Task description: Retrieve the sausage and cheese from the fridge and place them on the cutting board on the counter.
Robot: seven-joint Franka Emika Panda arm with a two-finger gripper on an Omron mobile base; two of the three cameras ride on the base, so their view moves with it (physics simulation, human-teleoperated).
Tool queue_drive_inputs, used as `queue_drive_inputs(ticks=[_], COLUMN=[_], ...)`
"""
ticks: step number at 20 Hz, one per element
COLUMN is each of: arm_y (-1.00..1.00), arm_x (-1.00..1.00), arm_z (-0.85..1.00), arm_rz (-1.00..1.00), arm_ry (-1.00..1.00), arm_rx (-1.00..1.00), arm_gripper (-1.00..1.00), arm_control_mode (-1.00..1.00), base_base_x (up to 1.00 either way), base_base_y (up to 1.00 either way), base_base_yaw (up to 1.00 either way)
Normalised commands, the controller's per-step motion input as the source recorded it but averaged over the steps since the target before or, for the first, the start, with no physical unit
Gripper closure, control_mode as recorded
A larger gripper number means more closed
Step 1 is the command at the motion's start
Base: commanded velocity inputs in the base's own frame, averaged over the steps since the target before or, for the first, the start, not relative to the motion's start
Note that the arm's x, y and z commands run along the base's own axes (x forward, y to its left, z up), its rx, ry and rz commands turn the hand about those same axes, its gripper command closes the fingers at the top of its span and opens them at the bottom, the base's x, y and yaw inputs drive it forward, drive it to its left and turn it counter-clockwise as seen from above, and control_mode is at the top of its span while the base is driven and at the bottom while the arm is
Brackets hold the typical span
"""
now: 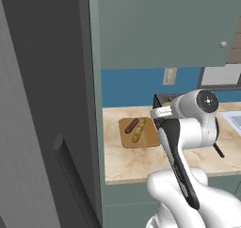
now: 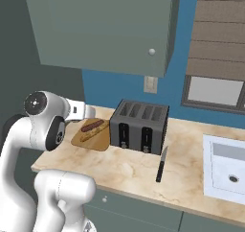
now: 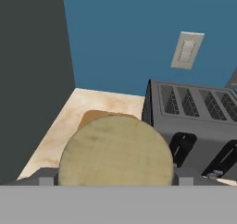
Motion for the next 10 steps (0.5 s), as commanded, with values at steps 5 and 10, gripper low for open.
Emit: queue_drive_inputs(ticks=[5,10], arm_y=[0.00,0.00], arm_x=[0.34,0.53], arm_z=[-0.28,-0.40], arm_rz=[-0.04,-0.04], arm_ry=[0.18,0.35], arm_rx=[0.00,0.01], arm_gripper=[1.00,1.00], arm_control_mode=[-1.00,-1.00], base_base_x=[0.00,0.00], base_base_y=[0.00,0.00], base_base_yaw=[0.00,0.00])
